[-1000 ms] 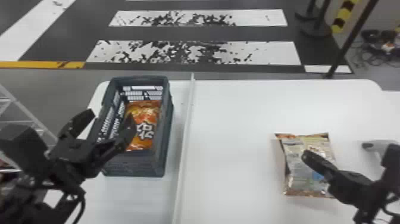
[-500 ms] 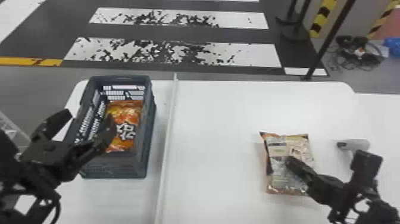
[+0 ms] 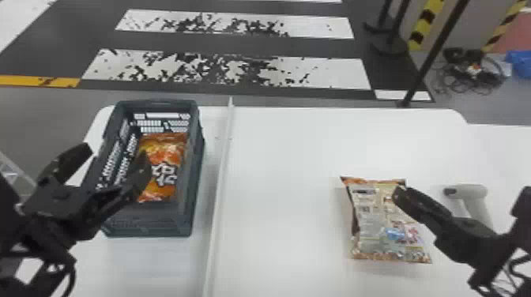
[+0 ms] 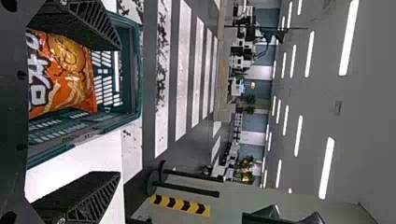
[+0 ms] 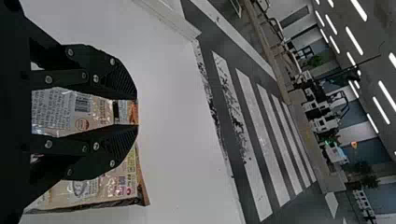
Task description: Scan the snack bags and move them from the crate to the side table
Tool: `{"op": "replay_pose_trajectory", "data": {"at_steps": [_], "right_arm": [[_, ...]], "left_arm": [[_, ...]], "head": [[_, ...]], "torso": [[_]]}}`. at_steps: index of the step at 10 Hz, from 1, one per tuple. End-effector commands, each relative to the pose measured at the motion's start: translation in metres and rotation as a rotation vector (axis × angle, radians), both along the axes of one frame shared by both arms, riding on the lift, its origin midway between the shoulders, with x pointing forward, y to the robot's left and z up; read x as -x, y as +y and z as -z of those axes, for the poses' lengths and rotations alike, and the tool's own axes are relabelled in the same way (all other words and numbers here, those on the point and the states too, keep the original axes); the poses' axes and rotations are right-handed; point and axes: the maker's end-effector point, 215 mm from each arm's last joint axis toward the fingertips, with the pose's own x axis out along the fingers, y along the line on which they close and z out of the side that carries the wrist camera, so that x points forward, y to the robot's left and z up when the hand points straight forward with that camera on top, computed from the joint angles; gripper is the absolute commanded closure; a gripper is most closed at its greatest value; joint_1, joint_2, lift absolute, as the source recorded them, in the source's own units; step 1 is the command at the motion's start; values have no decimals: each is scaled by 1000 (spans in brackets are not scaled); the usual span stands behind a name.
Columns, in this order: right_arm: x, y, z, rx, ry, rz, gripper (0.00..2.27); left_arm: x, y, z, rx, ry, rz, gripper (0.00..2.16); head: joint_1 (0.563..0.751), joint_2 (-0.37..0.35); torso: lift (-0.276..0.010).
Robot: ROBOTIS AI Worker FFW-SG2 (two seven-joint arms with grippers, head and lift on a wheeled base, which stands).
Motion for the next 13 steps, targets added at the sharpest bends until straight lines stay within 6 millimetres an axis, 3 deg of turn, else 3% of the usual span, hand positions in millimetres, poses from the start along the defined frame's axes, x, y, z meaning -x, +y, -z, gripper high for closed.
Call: {"op": "replay_pose_trajectory", "data": {"at_steps": [1, 3, 5, 7, 11, 13], "right_arm": [[-3, -31, -22, 28, -43, 23, 29], [-3, -68, -28, 108, -45, 39, 43], [-11, -110, 16, 145, 28, 41, 49], [-23, -150, 43, 204, 8, 70, 49], [-26, -225, 65, 299, -17, 144, 56], [-21, -236, 91, 348, 7, 139, 70]], "left_arm": [[-3, -5, -3, 3, -7, 10, 36], [-3, -12, -5, -1, -8, 26, 36], [-2, -9, -2, -9, 1, 26, 36], [2, -13, 4, -7, 13, 27, 36], [7, -29, 12, -22, 27, 40, 36], [7, -43, 13, -27, 25, 60, 36]], "head": [[695, -34], [695, -100], [695, -149], [695, -208], [695, -319], [695, -350]], "torso": [[-87], [-87], [-87], [-87], [-87], [-87]]}}
